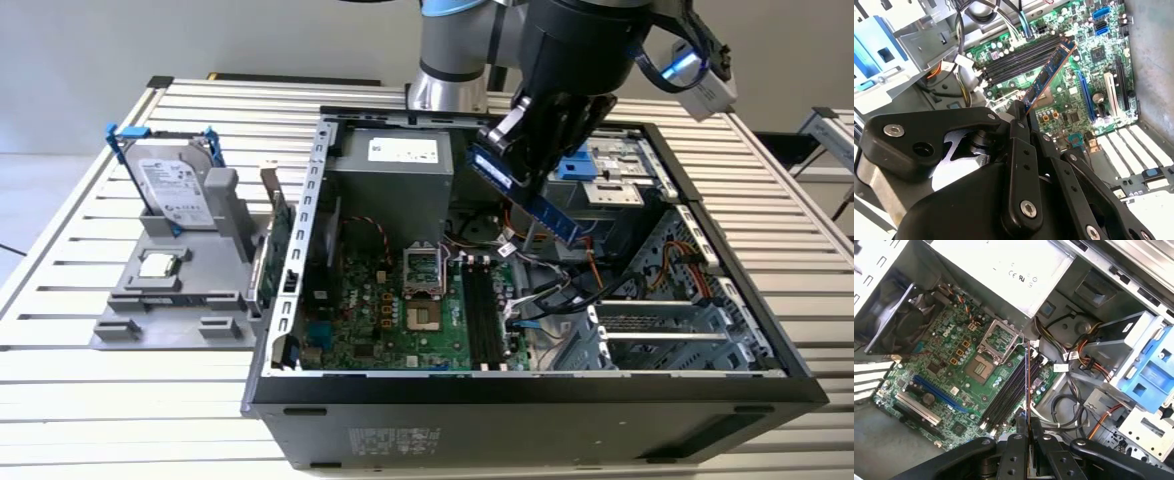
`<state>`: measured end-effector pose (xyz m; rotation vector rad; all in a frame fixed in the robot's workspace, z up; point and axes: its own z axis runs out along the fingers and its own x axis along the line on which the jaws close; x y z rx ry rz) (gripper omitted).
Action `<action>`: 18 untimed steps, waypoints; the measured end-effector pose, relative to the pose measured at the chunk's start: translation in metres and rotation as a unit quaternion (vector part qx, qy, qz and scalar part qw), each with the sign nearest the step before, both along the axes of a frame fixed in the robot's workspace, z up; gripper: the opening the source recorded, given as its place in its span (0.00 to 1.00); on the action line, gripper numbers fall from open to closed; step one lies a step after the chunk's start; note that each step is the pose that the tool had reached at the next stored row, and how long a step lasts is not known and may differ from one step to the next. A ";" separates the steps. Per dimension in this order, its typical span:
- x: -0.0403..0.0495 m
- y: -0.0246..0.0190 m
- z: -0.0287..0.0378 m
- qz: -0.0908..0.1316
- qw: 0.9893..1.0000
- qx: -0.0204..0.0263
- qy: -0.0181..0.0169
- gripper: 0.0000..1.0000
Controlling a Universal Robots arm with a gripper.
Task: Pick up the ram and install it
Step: 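Insert the ram into the slot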
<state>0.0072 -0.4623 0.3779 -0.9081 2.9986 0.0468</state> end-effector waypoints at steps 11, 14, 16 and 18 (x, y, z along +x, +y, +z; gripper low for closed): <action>0.0000 0.0000 0.0000 -0.029 1.000 0.000 0.000 0.00; 0.0000 0.0000 0.0000 -0.037 0.999 0.000 0.000 0.00; 0.0000 0.0000 0.0000 -0.043 0.999 0.000 0.000 0.00; 0.0000 0.0000 0.0000 -0.048 0.999 0.000 0.000 0.00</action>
